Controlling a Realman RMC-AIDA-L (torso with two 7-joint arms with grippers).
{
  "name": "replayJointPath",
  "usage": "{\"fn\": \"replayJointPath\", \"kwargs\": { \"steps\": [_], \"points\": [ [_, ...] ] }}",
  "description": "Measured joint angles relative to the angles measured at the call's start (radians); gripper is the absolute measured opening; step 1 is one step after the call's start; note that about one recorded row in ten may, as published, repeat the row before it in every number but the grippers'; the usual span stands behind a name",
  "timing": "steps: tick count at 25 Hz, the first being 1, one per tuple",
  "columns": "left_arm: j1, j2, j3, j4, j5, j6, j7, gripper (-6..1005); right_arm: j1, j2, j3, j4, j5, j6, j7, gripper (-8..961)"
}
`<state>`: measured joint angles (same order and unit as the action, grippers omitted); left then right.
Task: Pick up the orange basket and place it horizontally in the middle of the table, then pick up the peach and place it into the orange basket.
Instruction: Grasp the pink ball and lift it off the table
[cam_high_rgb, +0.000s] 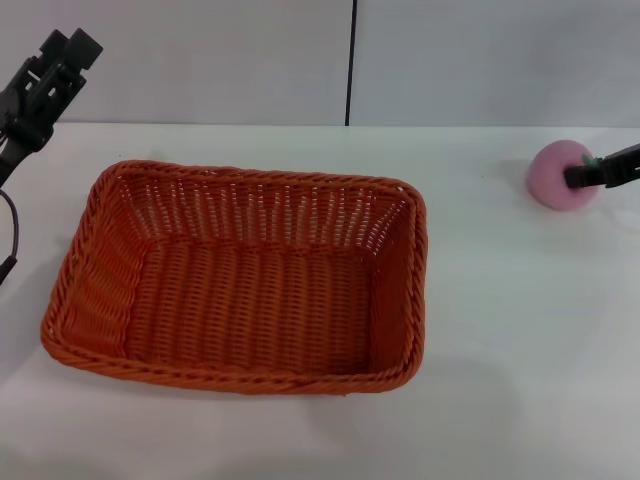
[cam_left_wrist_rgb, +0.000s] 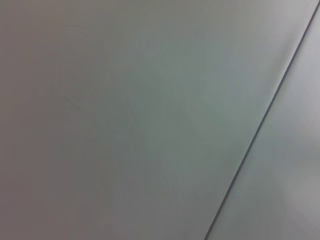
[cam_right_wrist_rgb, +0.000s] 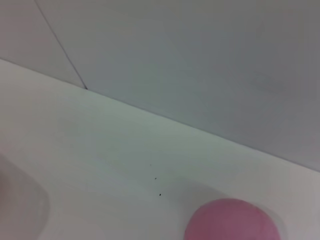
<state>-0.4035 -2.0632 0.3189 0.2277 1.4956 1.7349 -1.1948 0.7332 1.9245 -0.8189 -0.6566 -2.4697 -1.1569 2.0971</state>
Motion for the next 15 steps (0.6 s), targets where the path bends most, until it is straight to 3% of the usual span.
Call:
{"fn": "replayJointPath", "kwargs": {
  "steps": [3,7,12,13,15],
  "points": [
    [0.000,0.001,0.003,-0.006,0.000,0.000,0.000,687,-0.001,0.006,0.000,-0.010,0.000,-0.006,0.000,303],
    [0.001,0.001,0.004,-0.006,0.000,0.003,0.000,687,-0.025,0.031,0.006,-0.090,0.007,-0.041,0.002,280],
    [0.010,0.002,0.003,-0.006,0.000,0.009,0.000,687,-0.095,0.095,0.012,-0.293,0.022,-0.105,0.015,248],
    [0.010,0.002,0.003,-0.006,0.000,0.009,0.000,687,-0.121,0.118,0.013,-0.365,0.033,-0.121,0.020,242],
    [0.013,0.002,0.003,-0.006,0.000,0.012,0.000,688,-0.130,0.125,0.013,-0.393,0.047,-0.127,0.022,228]
  ]
}}
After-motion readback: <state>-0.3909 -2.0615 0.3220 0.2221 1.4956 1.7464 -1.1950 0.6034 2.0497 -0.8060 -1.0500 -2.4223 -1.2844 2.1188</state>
